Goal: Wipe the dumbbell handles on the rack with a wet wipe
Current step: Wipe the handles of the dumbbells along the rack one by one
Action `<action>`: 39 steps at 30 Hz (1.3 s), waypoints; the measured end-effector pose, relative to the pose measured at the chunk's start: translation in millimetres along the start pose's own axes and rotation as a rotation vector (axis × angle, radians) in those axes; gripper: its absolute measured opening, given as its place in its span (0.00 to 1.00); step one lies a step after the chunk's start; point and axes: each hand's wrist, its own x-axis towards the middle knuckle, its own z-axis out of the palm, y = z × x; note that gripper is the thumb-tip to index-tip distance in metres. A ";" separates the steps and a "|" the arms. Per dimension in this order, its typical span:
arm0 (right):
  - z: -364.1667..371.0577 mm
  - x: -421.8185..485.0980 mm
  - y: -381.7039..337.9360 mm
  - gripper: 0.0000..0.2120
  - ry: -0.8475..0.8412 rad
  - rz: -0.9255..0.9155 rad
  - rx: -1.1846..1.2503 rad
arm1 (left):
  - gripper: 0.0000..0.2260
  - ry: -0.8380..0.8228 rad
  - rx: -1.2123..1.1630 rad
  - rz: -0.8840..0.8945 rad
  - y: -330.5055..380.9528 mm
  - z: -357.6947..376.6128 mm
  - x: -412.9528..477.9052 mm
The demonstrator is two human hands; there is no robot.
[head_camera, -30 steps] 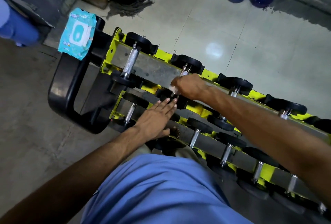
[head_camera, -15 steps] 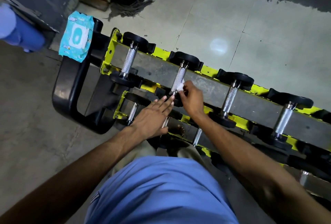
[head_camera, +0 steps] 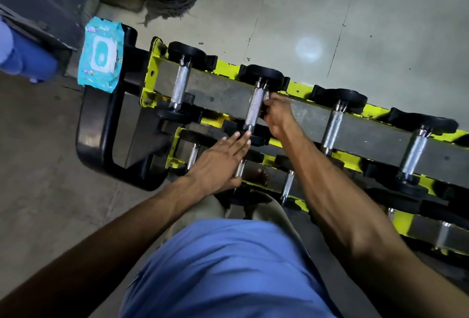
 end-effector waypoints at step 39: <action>100.4 -37.4 -25.5 0.05 -0.665 0.073 -2.429 | 0.39 0.028 0.078 0.052 9.3 -8.0 5.6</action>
